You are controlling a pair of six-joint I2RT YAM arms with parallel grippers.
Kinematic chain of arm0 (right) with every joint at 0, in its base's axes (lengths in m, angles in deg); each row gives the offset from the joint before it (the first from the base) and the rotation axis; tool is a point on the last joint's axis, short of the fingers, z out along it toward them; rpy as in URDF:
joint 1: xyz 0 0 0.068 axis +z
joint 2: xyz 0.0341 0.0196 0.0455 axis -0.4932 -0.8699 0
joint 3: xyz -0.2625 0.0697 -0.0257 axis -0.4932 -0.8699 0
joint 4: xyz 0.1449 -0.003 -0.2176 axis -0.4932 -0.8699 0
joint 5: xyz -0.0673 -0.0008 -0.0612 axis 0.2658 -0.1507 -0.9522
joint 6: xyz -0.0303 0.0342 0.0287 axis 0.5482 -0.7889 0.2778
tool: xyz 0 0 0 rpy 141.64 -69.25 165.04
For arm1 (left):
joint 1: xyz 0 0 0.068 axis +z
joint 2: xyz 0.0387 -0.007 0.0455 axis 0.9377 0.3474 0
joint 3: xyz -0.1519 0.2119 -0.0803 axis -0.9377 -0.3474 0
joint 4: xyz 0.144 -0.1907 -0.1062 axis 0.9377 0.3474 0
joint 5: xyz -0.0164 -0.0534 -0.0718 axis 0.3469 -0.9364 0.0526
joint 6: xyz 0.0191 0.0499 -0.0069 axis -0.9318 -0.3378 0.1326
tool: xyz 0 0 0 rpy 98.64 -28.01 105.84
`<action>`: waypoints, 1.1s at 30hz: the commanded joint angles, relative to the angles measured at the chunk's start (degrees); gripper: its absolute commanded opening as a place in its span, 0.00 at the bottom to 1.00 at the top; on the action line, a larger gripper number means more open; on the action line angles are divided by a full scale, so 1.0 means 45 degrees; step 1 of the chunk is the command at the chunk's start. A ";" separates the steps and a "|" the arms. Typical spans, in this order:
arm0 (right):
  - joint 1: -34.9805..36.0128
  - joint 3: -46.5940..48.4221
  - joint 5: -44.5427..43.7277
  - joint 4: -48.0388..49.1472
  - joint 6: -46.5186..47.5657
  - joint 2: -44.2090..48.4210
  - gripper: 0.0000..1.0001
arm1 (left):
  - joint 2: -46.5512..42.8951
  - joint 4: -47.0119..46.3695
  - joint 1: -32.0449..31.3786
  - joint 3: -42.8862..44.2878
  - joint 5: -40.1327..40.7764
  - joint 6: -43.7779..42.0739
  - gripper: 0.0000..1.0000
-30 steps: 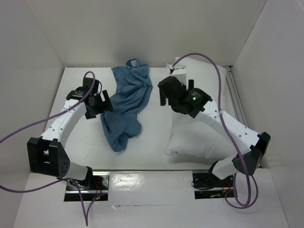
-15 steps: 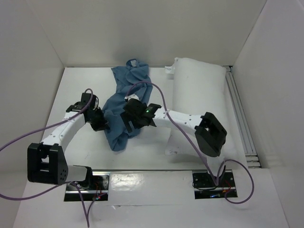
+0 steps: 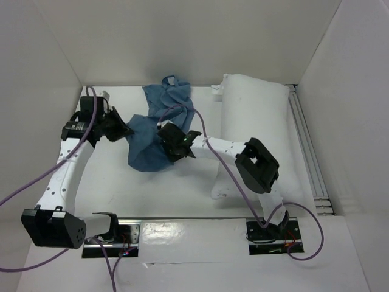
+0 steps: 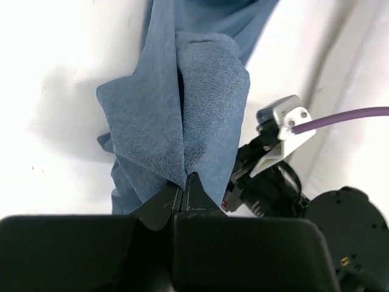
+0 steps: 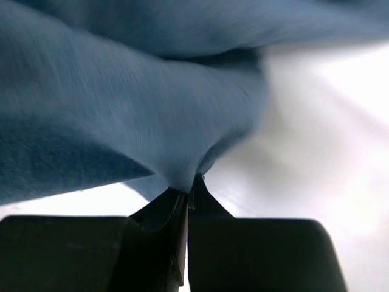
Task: Put the pillow into the pillowcase
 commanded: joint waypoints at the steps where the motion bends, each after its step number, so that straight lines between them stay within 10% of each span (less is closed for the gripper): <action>1: -0.0967 0.1257 -0.0651 0.1079 0.0253 0.2121 0.00 | -0.0239 -0.0065 0.0317 0.2345 -0.0600 -0.0616 0.00; 13: -0.2434 0.5456 -0.1842 0.1296 0.1855 0.7005 0.00 | 0.0565 -0.1645 0.1119 0.9970 -0.1655 -0.0169 0.00; 27: -0.2434 0.6142 -0.1061 0.1822 0.1973 1.0191 0.00 | -0.1291 -0.2409 0.1119 1.2199 -0.1499 0.0163 0.00; 33: -0.2434 0.5829 -0.1841 0.2116 0.2363 0.8730 0.00 | -0.0962 -0.2741 0.1119 0.9957 -0.0294 -0.0009 0.00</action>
